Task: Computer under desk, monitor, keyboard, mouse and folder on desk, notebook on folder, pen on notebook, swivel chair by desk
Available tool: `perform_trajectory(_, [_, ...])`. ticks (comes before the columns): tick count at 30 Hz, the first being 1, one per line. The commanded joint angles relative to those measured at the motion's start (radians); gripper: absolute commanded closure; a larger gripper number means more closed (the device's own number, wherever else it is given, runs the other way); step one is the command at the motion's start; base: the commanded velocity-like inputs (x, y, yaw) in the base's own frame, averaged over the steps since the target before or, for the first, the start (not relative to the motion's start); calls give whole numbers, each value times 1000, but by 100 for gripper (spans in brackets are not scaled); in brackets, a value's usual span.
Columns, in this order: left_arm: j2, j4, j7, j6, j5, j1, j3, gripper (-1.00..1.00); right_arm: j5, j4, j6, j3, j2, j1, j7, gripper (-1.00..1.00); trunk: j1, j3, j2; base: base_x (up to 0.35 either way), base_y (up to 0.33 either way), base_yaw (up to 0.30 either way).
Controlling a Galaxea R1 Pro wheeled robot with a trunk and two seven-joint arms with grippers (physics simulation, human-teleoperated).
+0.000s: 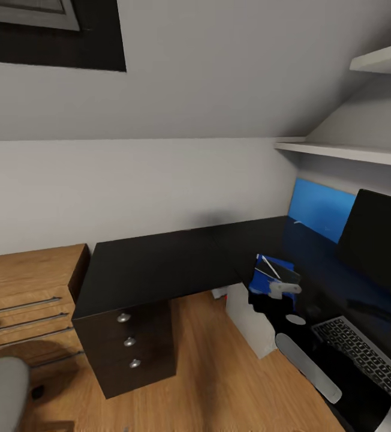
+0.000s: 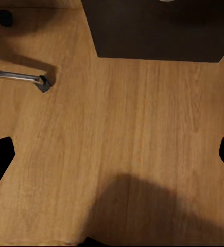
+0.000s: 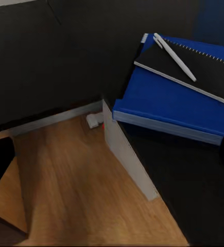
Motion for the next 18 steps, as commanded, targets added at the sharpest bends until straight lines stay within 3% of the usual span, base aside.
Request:
perform_trajectory(1, [1,5,6,-5,9,-1,-9,-100,-4,3,-4,15,0,-1,-7,-100,0,-1,-1,-223,-231,188])
perform_trajectory(4, [1,10,7,-6,9,-1,-9,-100,-2,20,-20,42,21,-1,-7,-100,0,-1,-1,-178,-266,224])
perform_trajectory(7, [1,12,8,-8,7,-1,-9,-100,12,80,-28,67,65,-1,-6,-100,0,-1,-1,-95,-207,255])
perform_trajectory(10, [0,12,8,-11,4,-1,-10,-100,73,186,-44,80,134,-2,-4,-100,0,-1,-1,-39,-90,265])
perform_trajectory(11, [-1,12,8,-12,2,-1,-11,-100,124,245,-61,83,183,-1,-4,-100,0,-1,-1,-20,-45,269])
perform_trajectory(13, [-1,12,8,-13,1,-1,-11,-100,184,307,-88,84,235,-1,-3,-100,0,-1,-1,-14,-33,270])
perform_trajectory(14, [-1,11,8,-13,1,-1,-12,-100,248,379,-125,85,282,-1,-2,-100,0,-1,-1,-8,-19,271])
perform_trajectory(16, [-1,11,8,-14,0,-1,-12,-100,308,468,-173,86,321,-1,-2,-100,0,-2,-1,-6,-13,271])
perform_trajectory(17, [-1,10,7,-14,0,-1,-12,-100,357,570,-233,88,352,-1,-1,-100,0,-2,-1,-3,-8,272])
perform_trajectory(18, [-1,10,6,-14,0,-1,-12,-100,378,624,-265,89,365,-1,-1,-100,-4,1,6,-3,-6,272])
